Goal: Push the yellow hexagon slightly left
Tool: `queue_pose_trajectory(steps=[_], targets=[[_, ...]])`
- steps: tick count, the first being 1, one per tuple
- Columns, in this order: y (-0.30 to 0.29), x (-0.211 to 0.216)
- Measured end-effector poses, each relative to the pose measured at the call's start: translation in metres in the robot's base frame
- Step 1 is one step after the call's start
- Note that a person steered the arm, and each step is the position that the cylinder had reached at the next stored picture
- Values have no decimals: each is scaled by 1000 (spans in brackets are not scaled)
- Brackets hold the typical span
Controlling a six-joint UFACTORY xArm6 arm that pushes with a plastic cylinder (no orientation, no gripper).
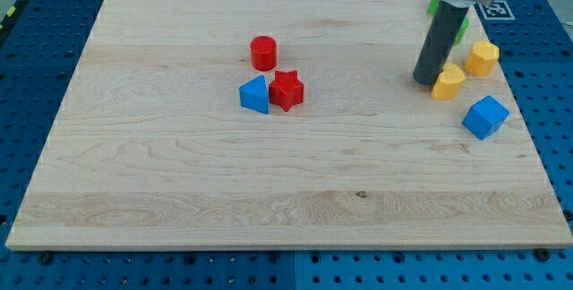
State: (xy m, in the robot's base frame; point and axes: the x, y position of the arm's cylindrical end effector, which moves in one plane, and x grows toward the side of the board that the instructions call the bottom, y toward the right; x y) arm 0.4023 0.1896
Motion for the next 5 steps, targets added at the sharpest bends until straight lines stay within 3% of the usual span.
queue_pose_trajectory(steps=[2,5], targets=[[10,9],[-2,-50]])
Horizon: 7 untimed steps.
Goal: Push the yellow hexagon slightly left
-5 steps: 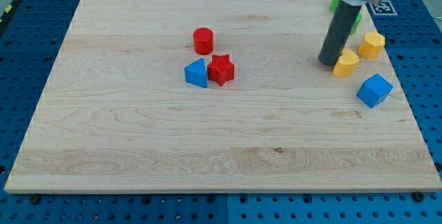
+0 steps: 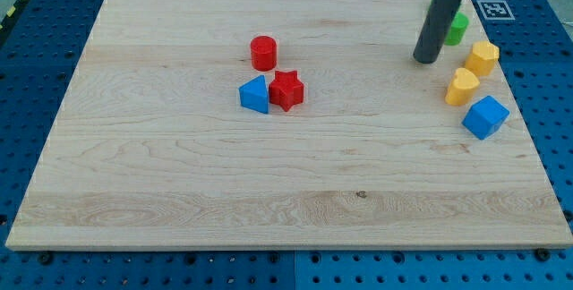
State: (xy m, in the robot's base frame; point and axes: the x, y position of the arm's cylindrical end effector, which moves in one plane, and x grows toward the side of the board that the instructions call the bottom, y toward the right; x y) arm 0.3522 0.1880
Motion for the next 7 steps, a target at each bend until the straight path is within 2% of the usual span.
queue_pose_trajectory(steps=[1,3,4,6,7], targets=[[-13,-42],[-11,-161],[-1,-161],[105,-160],[110,-140]])
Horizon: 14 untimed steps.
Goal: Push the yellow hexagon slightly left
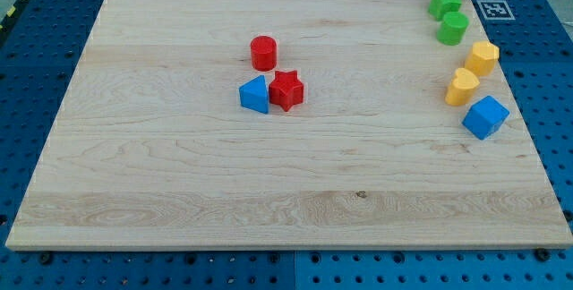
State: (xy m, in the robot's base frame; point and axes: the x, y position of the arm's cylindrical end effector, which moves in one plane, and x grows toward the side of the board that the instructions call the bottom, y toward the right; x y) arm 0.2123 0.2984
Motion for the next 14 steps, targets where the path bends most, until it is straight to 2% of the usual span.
queue_pose_trajectory(steps=[2,3,4,7,14], targets=[[11,52],[40,111],[46,149],[39,157],[-41,159]])
